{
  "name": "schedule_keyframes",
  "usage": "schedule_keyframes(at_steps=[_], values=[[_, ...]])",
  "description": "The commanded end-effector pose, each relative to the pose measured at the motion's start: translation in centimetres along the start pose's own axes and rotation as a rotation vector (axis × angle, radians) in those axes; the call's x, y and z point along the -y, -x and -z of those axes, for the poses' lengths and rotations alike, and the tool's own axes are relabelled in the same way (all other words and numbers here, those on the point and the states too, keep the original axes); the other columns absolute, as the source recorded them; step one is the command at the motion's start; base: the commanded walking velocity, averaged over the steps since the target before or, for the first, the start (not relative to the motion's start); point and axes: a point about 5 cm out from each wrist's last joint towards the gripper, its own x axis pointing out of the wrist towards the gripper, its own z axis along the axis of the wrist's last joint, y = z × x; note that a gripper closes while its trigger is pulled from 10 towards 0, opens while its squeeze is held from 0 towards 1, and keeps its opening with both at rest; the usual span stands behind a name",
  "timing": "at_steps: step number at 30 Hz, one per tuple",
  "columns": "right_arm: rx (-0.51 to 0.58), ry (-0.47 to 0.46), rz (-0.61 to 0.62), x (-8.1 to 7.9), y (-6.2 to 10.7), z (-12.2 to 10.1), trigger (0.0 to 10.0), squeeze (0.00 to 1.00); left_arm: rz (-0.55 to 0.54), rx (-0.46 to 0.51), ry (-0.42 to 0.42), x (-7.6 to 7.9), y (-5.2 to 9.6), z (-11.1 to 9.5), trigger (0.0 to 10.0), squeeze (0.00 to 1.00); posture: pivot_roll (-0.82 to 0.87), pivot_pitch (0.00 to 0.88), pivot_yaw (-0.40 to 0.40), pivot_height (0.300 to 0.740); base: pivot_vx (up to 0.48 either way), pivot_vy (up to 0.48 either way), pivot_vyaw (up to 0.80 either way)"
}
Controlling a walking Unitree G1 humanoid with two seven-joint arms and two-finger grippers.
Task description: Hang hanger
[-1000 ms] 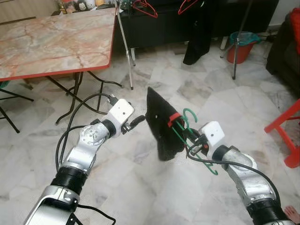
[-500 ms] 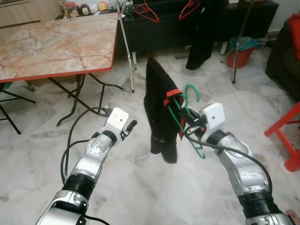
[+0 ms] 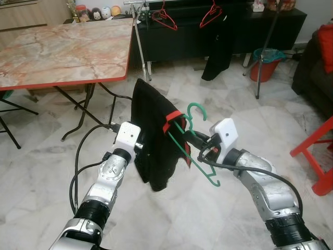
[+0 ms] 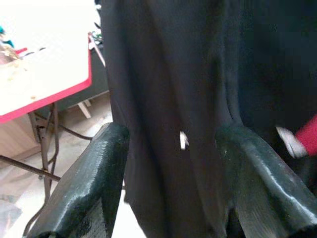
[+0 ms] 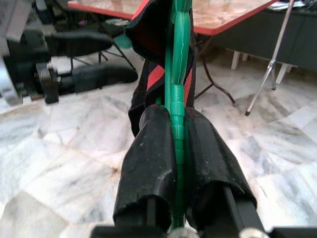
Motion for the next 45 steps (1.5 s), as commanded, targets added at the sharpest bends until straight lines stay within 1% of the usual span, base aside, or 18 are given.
schedule_keyframes(at_steps=[1, 5, 6, 8, 10, 15, 22, 24, 27, 30, 31, 32, 34, 37, 39, 44, 45], values=[[0.043, 0.023, -0.017, -0.2, -0.3, -1.3, 0.0, 0.0, -0.029, 0.023, 0.021, -0.4, 0.2, -0.1, 10.0, 0.0, -0.2, 0.017, 0.051, 0.74, 0.0, 0.0, 0.0], [0.045, 0.006, 0.024, 0.4, -0.4, -1.2, 0.0, 0.0, -0.032, 0.038, 0.055, -0.4, 0.3, -0.3, 10.0, 0.0, -0.19, 0.022, 0.054, 0.74, 0.0, 0.0, 0.0], [0.042, -0.001, 0.027, 0.4, -0.5, -1.2, 0.0, 0.0, -0.04, 0.045, 0.075, -0.5, 0.2, -0.4, 10.0, 0.0, -0.19, 0.024, 0.054, 0.74, 0.0, 0.0, 0.0], [0.04, -0.002, 0.025, 0.4, -0.5, -1.1, 0.0, 0.0, -0.043, 0.048, 0.083, -0.5, 0.2, -0.5, 10.0, 0.0, -0.19, 0.024, 0.054, 0.74, 0.0, 0.0, 0.0], [0.027, -0.003, 0.006, 0.1, -0.5, -0.9, 0.0, 0.0, -0.041, 0.063, 0.128, -0.4, -0.1, -0.9, 10.0, 0.0, -0.19, 0.027, 0.055, 0.74, 0.0, 0.0, 0.0], [-0.005, -0.014, -0.028, -0.4, -0.4, -0.2, 0.0, 0.0, 0.06, 0.106, 0.171, 0.6, -0.5, -1.9, 10.0, 0.0, -0.19, 0.029, 0.059, 0.74, 0.0, 0.0, 0.0], [-0.039, -0.026, -0.035, -0.5, -0.3, 0.7, 0.0, 0.0, 0.166, 0.129, 0.18, 1.5, -0.6, -2.5, 10.0, 0.0, -0.19, 0.033, 0.06, 0.74, 0.0, 0.0, 0.0], [-0.043, -0.03, -0.04, -0.5, -0.3, 0.9, 0.0, 0.0, 0.182, 0.131, 0.171, 1.7, -0.5, -2.5, 10.0, 0.0, -0.19, 0.033, 0.06, 0.74, 0.0, 0.0, 0.0], [-0.052, -0.036, -0.035, -0.4, -0.3, 1.1, 0.0, 0.0, 0.219, 0.13, 0.126, 2.0, -0.4, -2.5, 10.0, 0.0, -0.18, 0.034, 0.06, 0.74, 0.0, 0.0, 0.0], [-0.057, -0.037, -0.027, -0.3, -0.4, 1.2, 0.0, 0.0, 0.253, 0.124, 0.05, 2.2, -0.2, -2.3, 10.0, 0.0, -0.18, 0.034, 0.06, 0.74, 0.0, 0.0, 0.0], [-0.056, -0.037, -0.023, -0.2, -0.4, 1.2, 0.0, 0.0, 0.271, 0.116, -0.007, 2.2, 0.0, -2.1, 10.0, 0.0, -0.18, 0.036, 0.061, 0.74, 0.0, 0.0, 0.0], [-0.056, -0.037, -0.023, -0.2, -0.4, 1.2, 0.0, 0.0, 0.271, 0.116, -0.007, 2.2, 0.0, -2.1, 10.0, 0.0, -0.18, 0.036, 0.061, 0.74, 0.0, 0.0, 0.0], [-0.056, -0.035, -0.019, -0.1, -0.3, 1.1, 0.0, 0.0, 0.292, 0.104, -0.101, 2.2, 0.3, -1.6, 10.0, 0.0, -0.18, 0.039, 0.061, 0.74, 0.0, 0.0, 0.0], [-0.055, -0.035, -0.012, 0.0, -0.3, 1.1, 0.0, 0.0, 0.286, 0.102, -0.073, 2.0, 0.4, -1.5, 10.0, 0.0, -0.18, 0.042, 0.062, 0.74, 0.0, 0.0, 0.0], [-0.056, -0.034, -0.008, 0.1, -0.3, 1.1, 0.0, 0.0, 0.302, 0.102, -0.073, 2.2, 0.6, -1.4, 10.0, 0.0, -0.18, 0.044, 0.063, 0.74, 0.0, 0.0, 0.0], [-0.058, -0.035, -0.004, 0.1, -0.4, 1.2, 0.0, 0.0, 0.396, 0.127, -0.03, 3.3, 1.0, -1.8, 10.0, 0.0, -0.18, 0.044, 0.063, 0.74, 0.0, 0.0, 0.0], [-0.058, -0.035, -0.004, 0.1, -0.4, 1.2, 0.0, 0.0, 0.396, 0.127, -0.03, 3.3, 1.0, -1.8, 10.0, 0.0, -0.18, 0.044, 0.063, 0.74, 0.0, 0.0, 0.0]])
